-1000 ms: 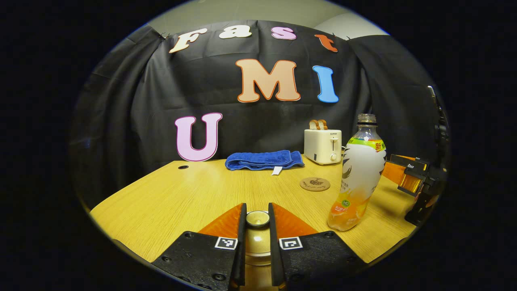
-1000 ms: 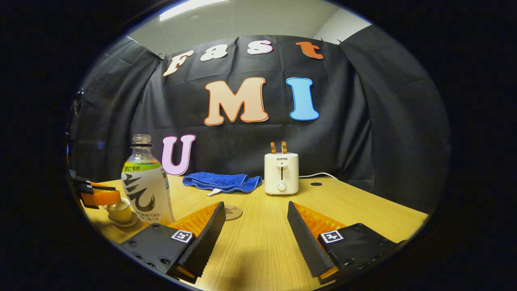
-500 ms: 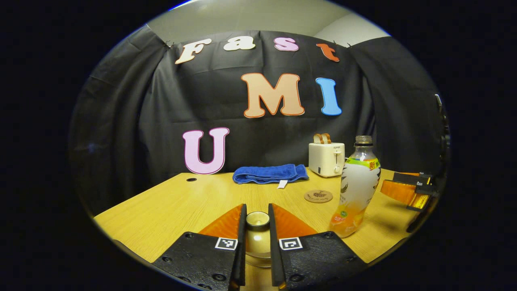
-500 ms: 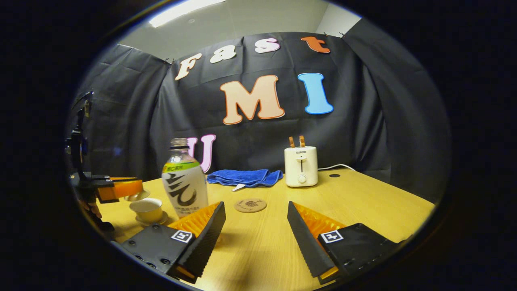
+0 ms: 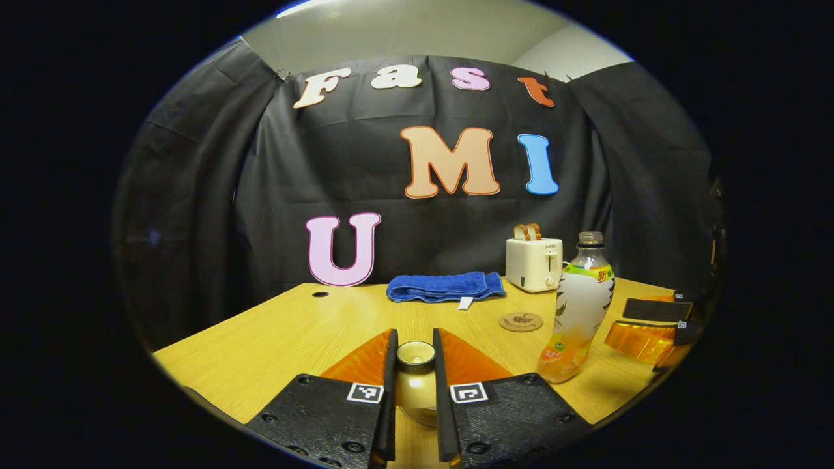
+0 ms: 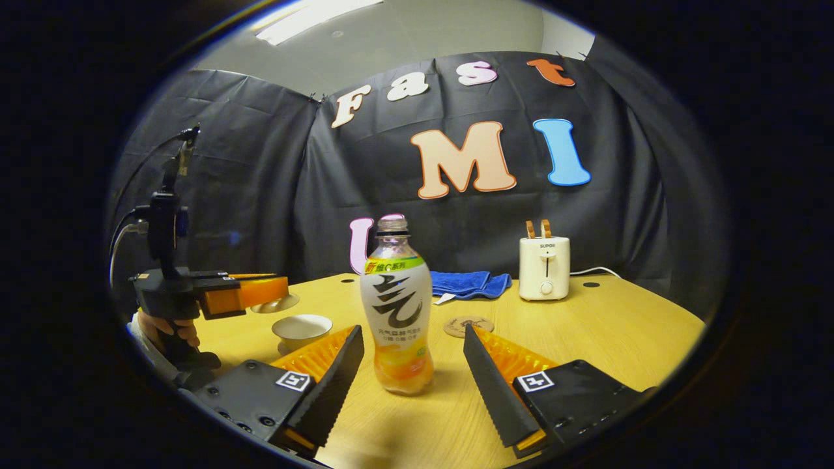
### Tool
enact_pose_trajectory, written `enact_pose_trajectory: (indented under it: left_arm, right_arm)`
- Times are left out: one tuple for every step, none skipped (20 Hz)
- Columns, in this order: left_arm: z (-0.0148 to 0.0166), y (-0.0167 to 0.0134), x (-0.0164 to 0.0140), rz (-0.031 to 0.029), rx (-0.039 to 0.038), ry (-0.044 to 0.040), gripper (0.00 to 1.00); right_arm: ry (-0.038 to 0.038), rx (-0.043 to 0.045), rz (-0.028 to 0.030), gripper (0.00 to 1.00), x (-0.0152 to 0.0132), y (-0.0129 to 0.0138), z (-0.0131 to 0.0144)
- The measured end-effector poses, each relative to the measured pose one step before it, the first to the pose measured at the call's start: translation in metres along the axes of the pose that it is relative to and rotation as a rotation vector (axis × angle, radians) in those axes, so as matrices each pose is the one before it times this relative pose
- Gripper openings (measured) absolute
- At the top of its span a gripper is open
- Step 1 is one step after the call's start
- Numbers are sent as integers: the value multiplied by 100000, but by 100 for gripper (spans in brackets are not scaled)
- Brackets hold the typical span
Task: Open the teacup lid with one hand, grasp the water bottle and pour water into the teacup with the other hand; after pouring, place the water bottle on the coaster and then close the teacup lid.
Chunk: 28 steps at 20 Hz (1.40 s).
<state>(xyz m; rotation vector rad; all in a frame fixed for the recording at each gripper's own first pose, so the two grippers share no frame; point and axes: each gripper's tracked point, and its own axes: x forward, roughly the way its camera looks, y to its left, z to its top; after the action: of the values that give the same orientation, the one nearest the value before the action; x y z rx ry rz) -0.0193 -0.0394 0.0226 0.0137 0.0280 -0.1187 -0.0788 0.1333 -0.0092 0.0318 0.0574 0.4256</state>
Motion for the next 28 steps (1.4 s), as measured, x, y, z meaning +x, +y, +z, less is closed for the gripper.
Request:
enact_pose_trajectory:
  left_arm:
    - [101, 240, -29, 250, -14, -487, 22]
    - [115, 236, -120, 388, -133, -279, 22]
    - [24, 187, -125, 245, -139, -168, 22]
    - [-4, 293, 9, 467, -88, -128, 22]
    - [-127, 328, 46, 494, -4, -44, 22]
    - [-76, 322, -29, 444, -83, 143, 22]
    - [-113, 236, -61, 398, -332, 296, 22]
    - [-141, 210, -70, 224, -301, 185, 22]
    - [-293, 157, -9, 273, -161, 260, 22]
    - [17, 245, -91, 228, -230, 161, 22]
    - [-151, 141, 102, 315, -227, 6, 22]
    - [41, 169, -24, 342, -17, -259, 22]
    - [76, 199, -20, 367, 65, -126, 22]
    - [92, 126, -85, 155, -80, -283, 22]
    - [-46, 184, 11, 244, 20, -58, 22]
    - [45, 145, 13, 237, -7, -201, 22]
    - [18, 241, -52, 416, 135, -51, 22]
    - [91, 158, 42, 434, 63, -325, 22]
    - [-143, 249, 0, 484, -121, -143, 22]
    - [-51, 111, -18, 252, -199, 76, 22]
    - [-151, 28, -89, 11, -302, 264, 22]
    - [-168, 75, 32, -12, -600, 306, 22]
    - [-88, 120, -9, 98, -422, 333, 22]
    - [-18, 102, 9, 174, -154, -52, 22]
    - [111, 132, -45, 256, 58, -184, 22]
    - [72, 311, -141, 323, 51, -258, 22]
    - [-7, 183, -46, 267, -179, -256, 22]
    - [-87, 210, -16, 362, -298, -128, 22]
  right_arm:
    - [1345, -169, -108, 96, 448, 351, -396]
    - [63, -210, -194, 96, 294, 118, 65]
    - [9, 207, 134, 96, 371, 345, 130]
    - [514, 170, 12, 96, 510, 199, -150]
    - [1249, -48, -58, 96, 481, 249, -309]
    - [427, 24, -54, 96, 450, 204, -46]
    - [641, 182, -279, 95, 350, 78, -85]
    - [663, 322, -147, 96, 360, 132, 0]
    - [901, 407, -813, 95, 446, 7, -168]
    - [739, 514, -523, 95, 424, 23, -81]
    - [291, 720, -993, 90, 229, -182, -36]
    - [290, 497, -99, 84, 477, -124, -58]
    - [367, 94, 271, 79, 222, 184, 37]
    - [246, -323, -538, 74, 120, -179, -225]
    - [327, -553, -167, 72, -42, -130, -68]
    - [601, -721, -20, 70, 41, -40, -44]
    - [338, -1074, -192, 70, 213, -141, 184]
    - [116, -1135, -212, 72, 148, -157, 286]
    - [-573, -1572, -431, 70, 181, -291, 232]
    - [-1002, -1910, -550, 70, 48, -132, 623]
    - [-1225, -2435, -349, 69, -30, -89, 610]
    - [-1229, -3158, -498, 67, 45, -208, 538]
    - [-1048, -4062, -577, 71, -161, -51, 344]
    - [-693, -4872, -742, 69, -156, -109, 281]
    - [-334, -5053, -429, 67, -46, -163, 59]
    - [41, -4876, -379, 71, -140, 68, -85]
    - [-411, -4658, -496, 69, -121, 128, -80]
    - [-23, -4709, -422, 67, 116, -16, 69]
